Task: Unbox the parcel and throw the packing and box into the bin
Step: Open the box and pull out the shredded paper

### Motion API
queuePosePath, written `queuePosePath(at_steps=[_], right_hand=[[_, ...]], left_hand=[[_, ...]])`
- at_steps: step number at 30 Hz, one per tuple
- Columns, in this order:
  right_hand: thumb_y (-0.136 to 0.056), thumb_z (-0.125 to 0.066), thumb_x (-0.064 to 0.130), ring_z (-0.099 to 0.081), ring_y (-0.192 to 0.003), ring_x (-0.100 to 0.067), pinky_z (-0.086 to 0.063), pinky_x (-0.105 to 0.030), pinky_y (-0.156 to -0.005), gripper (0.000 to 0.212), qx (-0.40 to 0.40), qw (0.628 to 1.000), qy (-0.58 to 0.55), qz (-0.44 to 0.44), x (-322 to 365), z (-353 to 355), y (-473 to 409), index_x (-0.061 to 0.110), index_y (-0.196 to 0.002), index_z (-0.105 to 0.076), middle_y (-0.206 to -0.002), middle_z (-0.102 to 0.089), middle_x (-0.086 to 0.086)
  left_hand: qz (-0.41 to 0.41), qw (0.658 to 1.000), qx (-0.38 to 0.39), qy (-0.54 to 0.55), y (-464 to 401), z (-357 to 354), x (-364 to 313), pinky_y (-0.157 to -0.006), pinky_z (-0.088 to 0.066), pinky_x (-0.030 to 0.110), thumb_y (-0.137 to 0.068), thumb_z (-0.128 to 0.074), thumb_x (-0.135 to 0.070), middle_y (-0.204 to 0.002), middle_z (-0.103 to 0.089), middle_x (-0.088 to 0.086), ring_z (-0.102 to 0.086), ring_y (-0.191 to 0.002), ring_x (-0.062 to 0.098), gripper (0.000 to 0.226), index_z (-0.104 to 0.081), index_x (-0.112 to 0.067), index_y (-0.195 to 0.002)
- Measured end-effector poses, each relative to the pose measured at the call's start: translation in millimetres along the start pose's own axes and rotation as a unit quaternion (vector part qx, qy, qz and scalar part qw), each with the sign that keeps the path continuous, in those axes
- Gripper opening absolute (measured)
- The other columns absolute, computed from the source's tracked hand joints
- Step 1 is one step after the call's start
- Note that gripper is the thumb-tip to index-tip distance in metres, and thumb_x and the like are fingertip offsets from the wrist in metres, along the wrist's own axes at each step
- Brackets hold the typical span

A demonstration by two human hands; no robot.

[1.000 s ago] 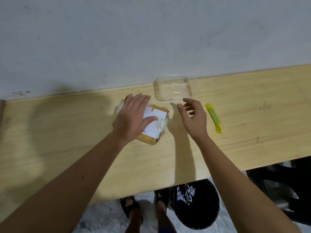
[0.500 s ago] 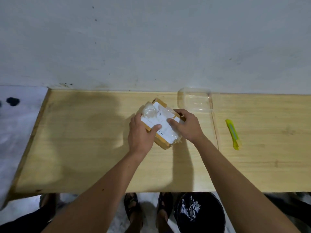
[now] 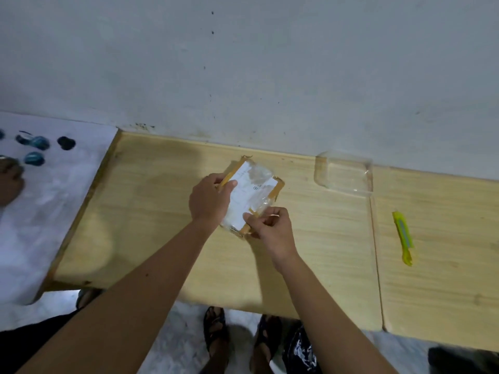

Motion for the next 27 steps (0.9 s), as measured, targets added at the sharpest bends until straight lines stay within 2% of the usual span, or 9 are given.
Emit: queuePosePath(at_steps=[3,6,9,11,16,19,22,25,27], right_hand=[[-0.078,-0.091,0.022,-0.066,-0.070,-0.023,-0.060,-0.032,-0.071,0.055,0.012,0.999,-0.040,-0.009,-6,-24,4,0.012,-0.106,-0.044,-0.081,-0.061,-0.005],[-0.078,-0.091,0.022,-0.066,-0.070,-0.017,-0.059,-0.027,-0.072,0.054,0.018,0.999,-0.043,0.004,-5,-24,2,0.011,-0.106,-0.046,-0.079,-0.061,-0.003],[-0.078,-0.091,0.024,-0.064,-0.076,-0.016,-0.058,-0.036,-0.084,0.055,0.015,0.999,-0.031,0.021,1,-7,0,0.008,-0.113,-0.052,-0.082,-0.064,-0.006],[-0.076,-0.092,0.029,-0.067,-0.082,-0.018,-0.057,-0.041,-0.092,0.058,-0.001,0.999,-0.014,0.029,8,9,-4,0.015,-0.117,-0.054,-0.085,-0.066,-0.004],[-0.074,-0.093,0.033,-0.068,-0.090,-0.014,-0.058,-0.030,-0.085,0.065,-0.040,0.990,0.082,0.111,48,39,-13,0.025,-0.124,-0.052,-0.101,-0.063,0.004],[-0.073,-0.093,0.031,-0.063,-0.105,-0.011,-0.057,-0.023,-0.086,0.064,-0.010,0.956,0.195,0.217,74,45,-18,0.025,-0.126,-0.058,-0.124,-0.052,0.003],[-0.071,-0.092,0.035,-0.052,-0.125,-0.018,-0.052,-0.032,-0.098,0.065,0.061,0.887,0.337,0.309,86,43,-24,0.030,-0.130,-0.063,-0.135,-0.046,0.008],[-0.074,-0.090,0.024,-0.058,-0.116,-0.015,-0.054,-0.039,-0.097,0.068,0.114,0.851,0.382,0.342,93,42,-28,0.031,-0.136,-0.062,-0.138,-0.049,0.008],[-0.078,-0.088,0.018,-0.064,-0.104,-0.015,-0.058,-0.040,-0.090,0.063,0.120,0.830,0.405,0.365,97,44,-31,0.028,-0.135,-0.064,-0.138,-0.051,0.008]], left_hand=[[-0.019,1.000,0.015,0.001,-11,4,5,-0.095,-0.054,0.037,-0.091,-0.070,-0.044,-0.113,-0.077,-0.011,-0.070,-0.106,0.015,0.030,-0.075,-0.029,-0.117],[-0.034,0.999,0.027,0.004,-18,6,9,-0.098,-0.054,0.036,-0.088,-0.070,-0.049,-0.115,-0.077,-0.013,-0.069,-0.108,0.012,0.035,-0.076,-0.030,-0.117],[-0.033,0.998,0.031,0.037,-18,5,14,-0.095,-0.053,0.031,-0.088,-0.074,-0.046,-0.112,-0.077,-0.014,-0.069,-0.106,0.010,0.032,-0.077,-0.029,-0.115],[-0.034,0.998,0.029,0.054,-19,3,15,-0.091,-0.050,0.025,-0.090,-0.077,-0.040,-0.112,-0.077,-0.013,-0.069,-0.104,0.009,0.029,-0.078,-0.026,-0.115],[-0.074,0.993,0.062,0.063,-26,-4,3,-0.086,-0.047,0.011,-0.089,-0.081,-0.034,-0.108,-0.077,-0.015,-0.068,-0.099,0.002,0.027,-0.079,-0.025,-0.115],[-0.102,0.988,0.094,0.068,-28,-6,-6,-0.087,-0.046,0.006,-0.088,-0.083,-0.031,-0.106,-0.073,-0.018,-0.067,-0.099,0.000,0.032,-0.078,-0.022,-0.118],[-0.062,0.989,0.057,0.124,-24,4,11,-0.088,-0.048,0.007,-0.087,-0.084,-0.027,-0.109,-0.075,-0.016,-0.069,-0.100,-0.002,0.031,-0.077,-0.022,-0.117],[0.012,0.973,0.023,0.231,-6,9,42,-0.078,-0.052,0.011,-0.092,-0.080,-0.019,-0.100,-0.078,-0.008,-0.070,-0.087,0.001,0.024,-0.078,-0.016,-0.115],[0.034,0.963,0.009,0.268,6,9,55,-0.076,-0.052,0.012,-0.097,-0.075,-0.019,-0.092,-0.078,-0.015,-0.069,-0.081,-0.003,0.013,-0.078,-0.020,-0.109]])
Point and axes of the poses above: each hand's wrist, its own y-axis away from the middle knuckle, its own z-axis out of the back of the hand, x = y × z, the point moved 7 cm from there along -y, towards the middle knuckle
